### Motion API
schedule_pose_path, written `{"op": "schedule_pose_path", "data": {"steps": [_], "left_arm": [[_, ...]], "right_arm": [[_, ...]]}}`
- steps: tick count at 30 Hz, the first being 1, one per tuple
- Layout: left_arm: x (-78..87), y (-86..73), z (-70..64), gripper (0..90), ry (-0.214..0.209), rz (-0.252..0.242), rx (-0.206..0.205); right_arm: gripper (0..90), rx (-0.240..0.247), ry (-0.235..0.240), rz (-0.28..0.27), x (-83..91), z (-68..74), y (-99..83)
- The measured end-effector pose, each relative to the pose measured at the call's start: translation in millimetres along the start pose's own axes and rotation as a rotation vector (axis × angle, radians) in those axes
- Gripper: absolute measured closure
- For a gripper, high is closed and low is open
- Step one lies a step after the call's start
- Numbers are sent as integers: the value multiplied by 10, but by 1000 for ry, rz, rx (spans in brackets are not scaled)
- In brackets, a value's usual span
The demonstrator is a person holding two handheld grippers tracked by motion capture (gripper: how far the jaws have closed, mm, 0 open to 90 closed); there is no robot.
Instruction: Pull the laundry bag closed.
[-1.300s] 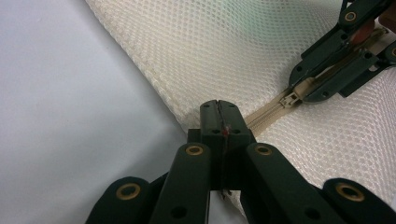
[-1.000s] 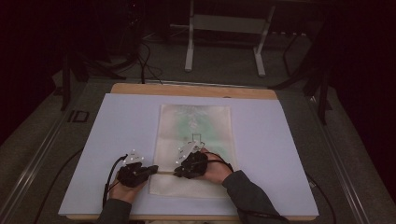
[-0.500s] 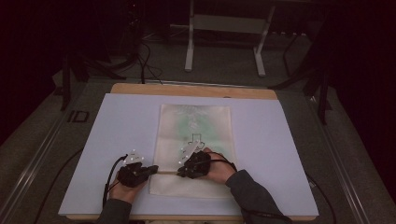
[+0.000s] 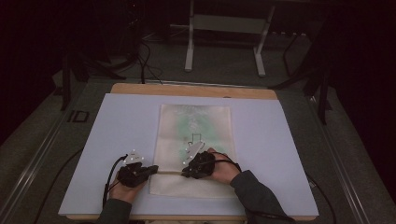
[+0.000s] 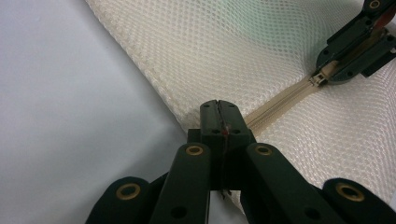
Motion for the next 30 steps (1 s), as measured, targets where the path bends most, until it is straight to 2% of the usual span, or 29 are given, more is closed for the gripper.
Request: {"op": "schedule_pose_path", "data": {"steps": [18,30], "left_arm": [[0,0,2,897,-1,0,1],[0,-1,3,898,0,1,1]], "right_arm": [[826,-3,-15,26,130,-14,-156],[826,-40,-16,24,262,-36,-356]]}}
Point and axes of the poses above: each handheld gripper's, and its own axes: x roughly backward along the jaws, y roughly out of its top, z roughly to its left, the point moved 7 cm from there along -x, roughly forward along the jaws, and after that the axes turned 6 degrees about -y, right-handed, at the moved point
